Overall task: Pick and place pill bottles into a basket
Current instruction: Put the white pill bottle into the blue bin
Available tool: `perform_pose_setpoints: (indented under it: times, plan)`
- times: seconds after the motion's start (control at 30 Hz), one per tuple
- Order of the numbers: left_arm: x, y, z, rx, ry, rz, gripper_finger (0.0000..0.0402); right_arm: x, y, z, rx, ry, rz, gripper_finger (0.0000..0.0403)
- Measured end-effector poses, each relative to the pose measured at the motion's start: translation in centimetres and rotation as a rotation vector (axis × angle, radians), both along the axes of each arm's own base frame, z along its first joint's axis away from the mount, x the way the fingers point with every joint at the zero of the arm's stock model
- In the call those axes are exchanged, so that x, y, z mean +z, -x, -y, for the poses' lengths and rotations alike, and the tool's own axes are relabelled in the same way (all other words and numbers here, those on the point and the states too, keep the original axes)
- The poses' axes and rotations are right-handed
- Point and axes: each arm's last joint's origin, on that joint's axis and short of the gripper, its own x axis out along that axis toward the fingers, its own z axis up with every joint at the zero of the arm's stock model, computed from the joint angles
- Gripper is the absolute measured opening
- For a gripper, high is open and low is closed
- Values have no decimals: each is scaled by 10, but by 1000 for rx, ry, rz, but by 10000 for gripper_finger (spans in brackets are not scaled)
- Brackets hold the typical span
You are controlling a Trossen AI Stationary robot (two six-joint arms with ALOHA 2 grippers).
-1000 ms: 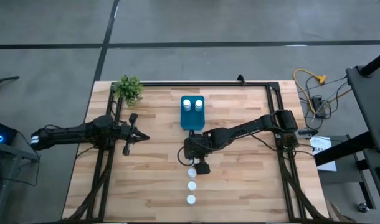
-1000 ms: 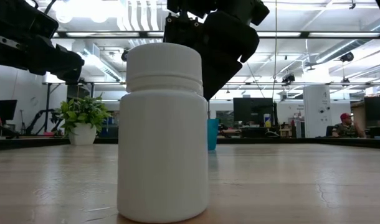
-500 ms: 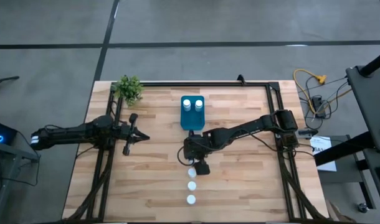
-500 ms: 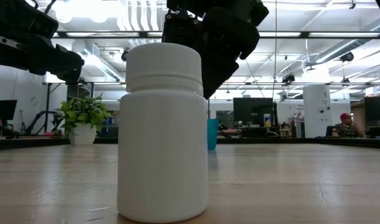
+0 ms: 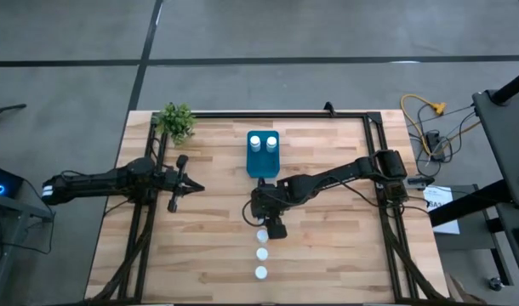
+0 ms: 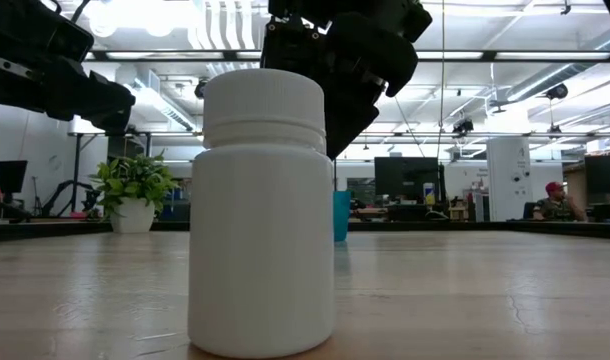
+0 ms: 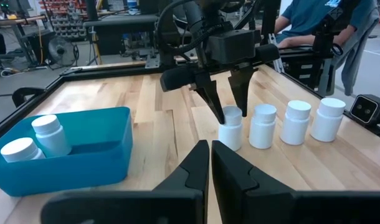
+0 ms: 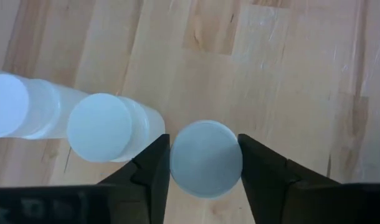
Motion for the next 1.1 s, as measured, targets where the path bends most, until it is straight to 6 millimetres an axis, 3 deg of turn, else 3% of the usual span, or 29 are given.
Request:
perform_pose_setpoints:
  times: [0.5,0.87,1.1]
  plan:
    - [0,0,0,0,1,0,0,20,-3,5,21,127,-12,147]
    - [0,0,0,-9,4,-1,0,72,-11,31,-12,241,21,147]
    - [0,0,0,-20,6,-4,0,113,-3,71,-105,288,85,147]
